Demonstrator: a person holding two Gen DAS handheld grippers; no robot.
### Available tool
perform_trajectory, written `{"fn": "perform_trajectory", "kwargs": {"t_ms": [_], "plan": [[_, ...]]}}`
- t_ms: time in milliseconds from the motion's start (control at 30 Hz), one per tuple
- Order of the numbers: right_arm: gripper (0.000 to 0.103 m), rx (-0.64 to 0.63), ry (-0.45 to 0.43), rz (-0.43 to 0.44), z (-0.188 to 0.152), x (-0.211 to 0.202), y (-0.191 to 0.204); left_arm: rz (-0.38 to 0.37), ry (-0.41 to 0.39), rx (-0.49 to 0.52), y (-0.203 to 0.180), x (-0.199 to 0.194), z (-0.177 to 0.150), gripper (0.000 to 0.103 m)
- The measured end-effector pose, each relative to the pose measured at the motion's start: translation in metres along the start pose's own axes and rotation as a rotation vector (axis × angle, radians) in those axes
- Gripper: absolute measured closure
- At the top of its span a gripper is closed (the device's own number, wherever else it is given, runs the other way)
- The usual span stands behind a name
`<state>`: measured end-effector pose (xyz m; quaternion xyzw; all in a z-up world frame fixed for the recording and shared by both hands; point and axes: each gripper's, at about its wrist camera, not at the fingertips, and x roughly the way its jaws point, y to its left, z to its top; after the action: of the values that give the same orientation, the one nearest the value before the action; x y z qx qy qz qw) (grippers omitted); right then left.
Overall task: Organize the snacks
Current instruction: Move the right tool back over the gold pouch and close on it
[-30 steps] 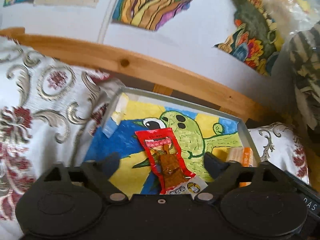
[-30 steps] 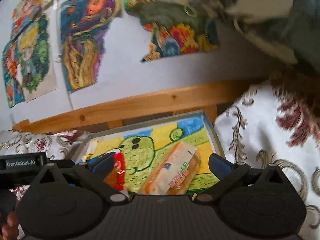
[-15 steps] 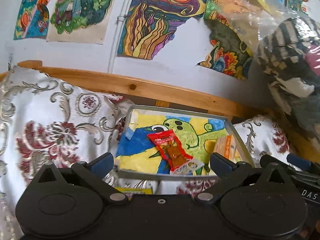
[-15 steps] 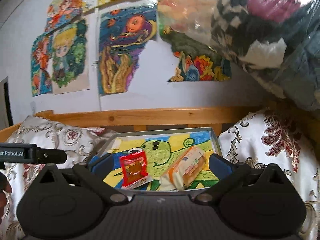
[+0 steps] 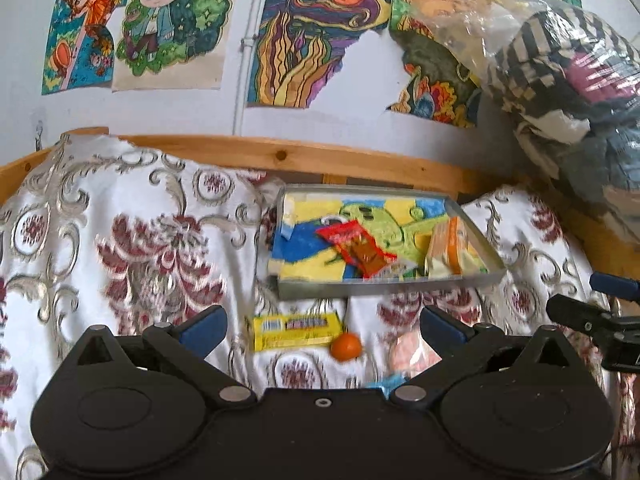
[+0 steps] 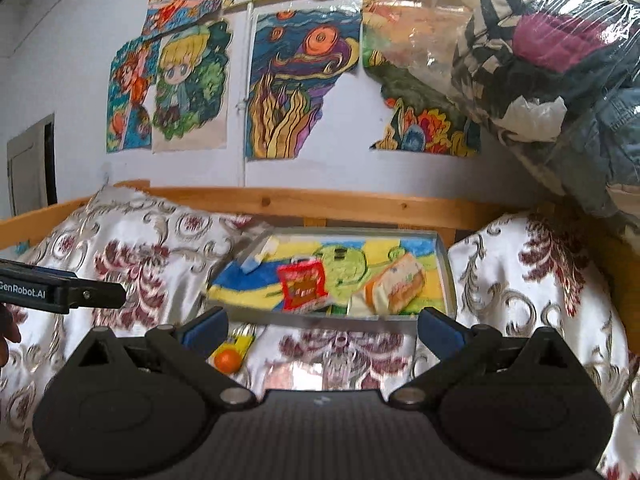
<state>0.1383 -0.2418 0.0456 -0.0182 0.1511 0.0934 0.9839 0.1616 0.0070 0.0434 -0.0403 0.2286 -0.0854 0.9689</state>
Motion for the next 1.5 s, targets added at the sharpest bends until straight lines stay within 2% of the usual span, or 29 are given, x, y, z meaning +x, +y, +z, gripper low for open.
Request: {"fn": "perform_trajectory", "kwargs": {"t_ms": [233, 400, 633, 833, 967, 1200, 1400, 1500], "plan": [[0.0, -0.023, 0.091, 0.019, -0.017, -0.018, 0.011, -0.013, 0.073, 0.035, 0.008, -0.006, -0.029, 0.001], [0.0, -0.012, 0.217, 0.057, -0.032, -0.015, 0.015, -0.021, 0.134, 0.018, 0.014, -0.003, -0.047, 0.001], [0.0, -0.073, 0.38, 0.054, -0.053, 0.004, 0.026, -0.039, 0.232, -0.008, 0.019, 0.012, -0.058, 0.001], [0.0, -0.024, 0.511, 0.115, -0.064, 0.024, 0.029, -0.012, 0.334, -0.044, 0.026, 0.033, -0.061, 0.001], [0.0, 0.041, 0.571, 0.159, -0.065, 0.039, 0.027, -0.003, 0.34, -0.056, 0.036, 0.043, -0.055, 0.001], [0.0, 0.122, 0.671, 0.193, -0.074, 0.069, 0.023, -0.017, 0.356, 0.062, 0.037, 0.072, -0.051, 0.001], [0.0, 0.204, 0.726, 0.186, -0.084, 0.086, 0.015, -0.12, 0.382, 0.241, 0.021, 0.091, -0.063, 0.001], [0.0, 0.191, 0.738, 0.175, -0.087, 0.094, 0.015, -0.151, 0.377, 0.322, 0.014, 0.098, -0.068, 0.001]]}}
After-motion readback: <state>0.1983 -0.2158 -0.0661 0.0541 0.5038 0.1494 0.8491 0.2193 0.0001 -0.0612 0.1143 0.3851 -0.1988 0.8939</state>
